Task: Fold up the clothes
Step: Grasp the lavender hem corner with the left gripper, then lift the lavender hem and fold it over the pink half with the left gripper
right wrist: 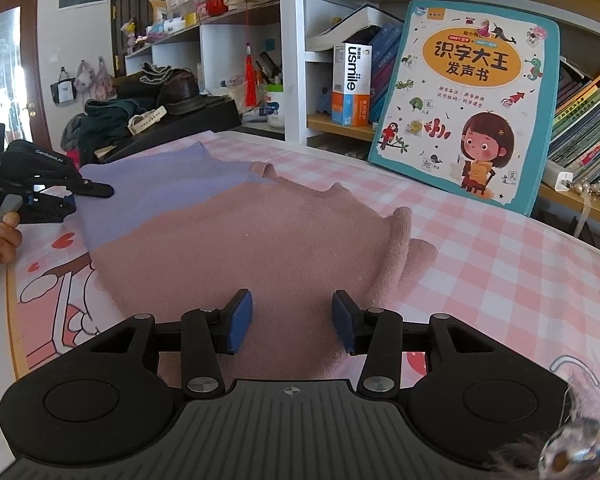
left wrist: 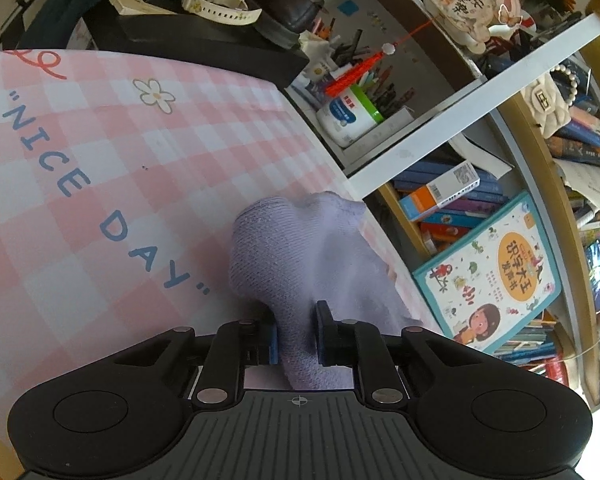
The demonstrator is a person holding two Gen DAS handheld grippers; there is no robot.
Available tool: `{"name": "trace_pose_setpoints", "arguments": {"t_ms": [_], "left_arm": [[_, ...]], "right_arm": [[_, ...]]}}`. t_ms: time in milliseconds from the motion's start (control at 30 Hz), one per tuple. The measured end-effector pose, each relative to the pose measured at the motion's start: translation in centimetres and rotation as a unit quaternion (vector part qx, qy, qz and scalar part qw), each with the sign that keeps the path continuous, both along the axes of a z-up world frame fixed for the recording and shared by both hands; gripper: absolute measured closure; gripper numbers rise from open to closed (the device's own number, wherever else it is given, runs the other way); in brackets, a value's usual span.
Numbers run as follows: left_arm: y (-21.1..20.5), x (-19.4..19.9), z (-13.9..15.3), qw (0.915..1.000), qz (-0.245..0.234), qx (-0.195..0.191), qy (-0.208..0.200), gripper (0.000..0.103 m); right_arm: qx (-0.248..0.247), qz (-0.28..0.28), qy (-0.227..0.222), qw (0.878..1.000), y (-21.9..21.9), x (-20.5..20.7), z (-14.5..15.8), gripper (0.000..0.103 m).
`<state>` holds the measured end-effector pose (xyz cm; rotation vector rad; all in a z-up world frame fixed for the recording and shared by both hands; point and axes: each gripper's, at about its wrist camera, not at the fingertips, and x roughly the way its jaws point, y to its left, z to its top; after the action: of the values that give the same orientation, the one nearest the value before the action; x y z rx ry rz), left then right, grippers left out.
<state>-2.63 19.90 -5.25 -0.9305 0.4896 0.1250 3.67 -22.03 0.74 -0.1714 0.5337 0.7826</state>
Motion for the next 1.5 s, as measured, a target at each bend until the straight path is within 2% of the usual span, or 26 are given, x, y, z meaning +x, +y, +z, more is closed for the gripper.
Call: {"name": "trace_pose_setpoints", "arguments": {"t_ms": [100,200,433,600,767,933,1033,1167,1267,1300,1400,1433,1500], "left_arm": [[0.0,0.0,0.1,1.0,0.001,-0.003,-0.003,0.09],[-0.4,0.0,0.5,0.9999,0.0,0.009,-0.008,0.092],[-2.1,-0.3,3.8,0.9964,-0.022,0.064,-0.05,0.094],[-4.8,-0.5,7.2,0.9852,-0.058,0.128,-0.098,0.094],[-9.0,0.5,10.3,0.9641,-0.114,0.193,-0.142,0.094],[-14.7,2.2,11.5,0.9382,-0.194,0.251,-0.138,0.094],[-18.3,2.6,10.9,0.9164,-0.246,0.285,-0.136,0.093],[-23.1,3.5,8.3,0.8769,-0.339,0.329,-0.088,0.087],[-25.4,3.3,6.1,0.85,-0.367,0.373,-0.063,0.077],[-25.9,3.1,5.8,0.844,-0.368,0.385,-0.063,0.073],[-26.3,2.6,5.6,0.8421,-0.367,0.39,-0.064,0.068],[-26.0,2.6,5.8,0.8452,-0.37,0.381,-0.063,0.063],[-25.3,2.8,6.2,0.8574,-0.381,0.339,-0.067,0.055]], "right_arm": [[0.013,0.002,0.019,1.0,-1.0,0.2,0.3,0.061],[0.019,0.006,0.037,0.999,-1.6,0.5,0.2,0.06],[0.017,0.005,0.039,0.999,-1.4,0.5,-0.1,0.057],[0.014,0.004,0.035,0.999,-1.3,0.3,-0.2,0.056],[0.015,0.003,0.039,0.999,-1.3,0.5,-0.2,0.056],[0.015,0.003,0.039,0.999,-1.3,0.5,-0.1,0.056],[0.015,0.003,0.039,0.999,-1.3,0.5,-0.1,0.056],[0.016,0.003,0.042,0.999,-1.3,0.5,-0.1,0.056],[0.016,0.004,0.044,0.999,-1.4,0.6,-0.1,0.056],[0.017,0.004,0.045,0.999,-1.4,0.6,-0.1,0.056],[0.017,0.009,0.05,0.999,-1.6,0.7,-0.1,0.055],[0.019,0.01,0.054,0.998,-1.8,0.8,-0.1,0.054],[0.026,0.014,0.065,0.997,-2.2,1.1,-0.1,0.052]]}}
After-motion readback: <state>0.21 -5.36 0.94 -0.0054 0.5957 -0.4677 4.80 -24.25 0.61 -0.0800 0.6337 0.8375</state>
